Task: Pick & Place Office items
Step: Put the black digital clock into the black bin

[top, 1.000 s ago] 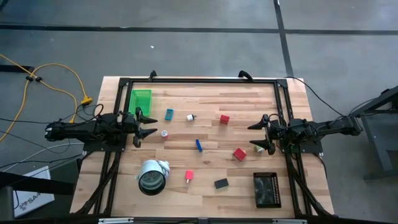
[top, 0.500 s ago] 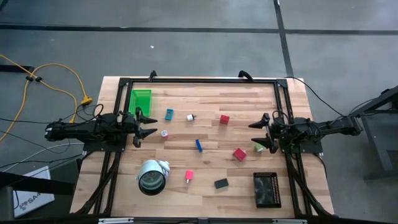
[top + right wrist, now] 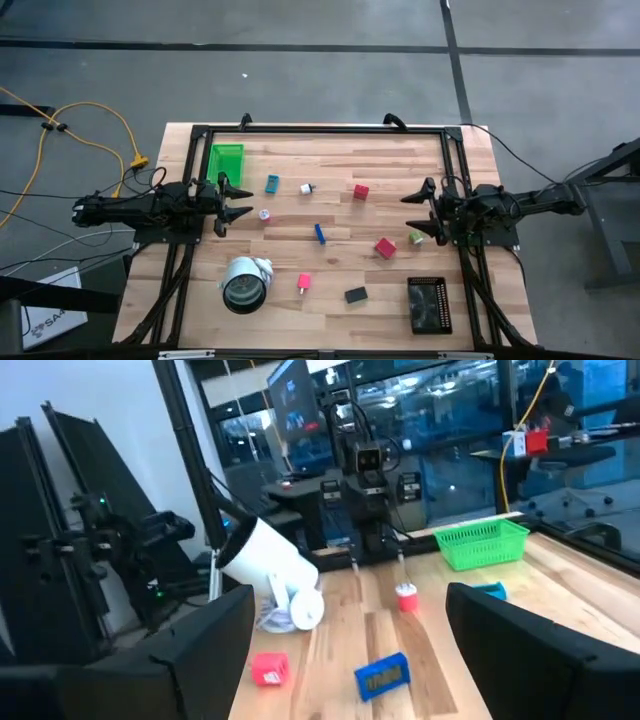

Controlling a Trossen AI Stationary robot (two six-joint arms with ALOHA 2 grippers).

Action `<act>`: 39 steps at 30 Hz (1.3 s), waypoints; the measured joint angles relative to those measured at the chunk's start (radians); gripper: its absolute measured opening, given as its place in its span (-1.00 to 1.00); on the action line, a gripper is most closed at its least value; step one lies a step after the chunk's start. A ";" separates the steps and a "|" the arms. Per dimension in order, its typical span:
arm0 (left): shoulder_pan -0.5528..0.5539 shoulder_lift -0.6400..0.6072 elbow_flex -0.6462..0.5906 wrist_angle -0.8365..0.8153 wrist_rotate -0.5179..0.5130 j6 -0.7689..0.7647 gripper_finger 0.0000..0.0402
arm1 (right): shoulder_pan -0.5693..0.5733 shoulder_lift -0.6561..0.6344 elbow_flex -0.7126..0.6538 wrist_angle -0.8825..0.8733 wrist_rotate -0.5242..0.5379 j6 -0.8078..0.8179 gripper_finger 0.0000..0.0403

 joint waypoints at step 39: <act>0.000 0.000 0.000 0.000 0.000 0.000 -0.02 | 0.127 0.740 0.539 -0.196 0.077 -0.280 0.57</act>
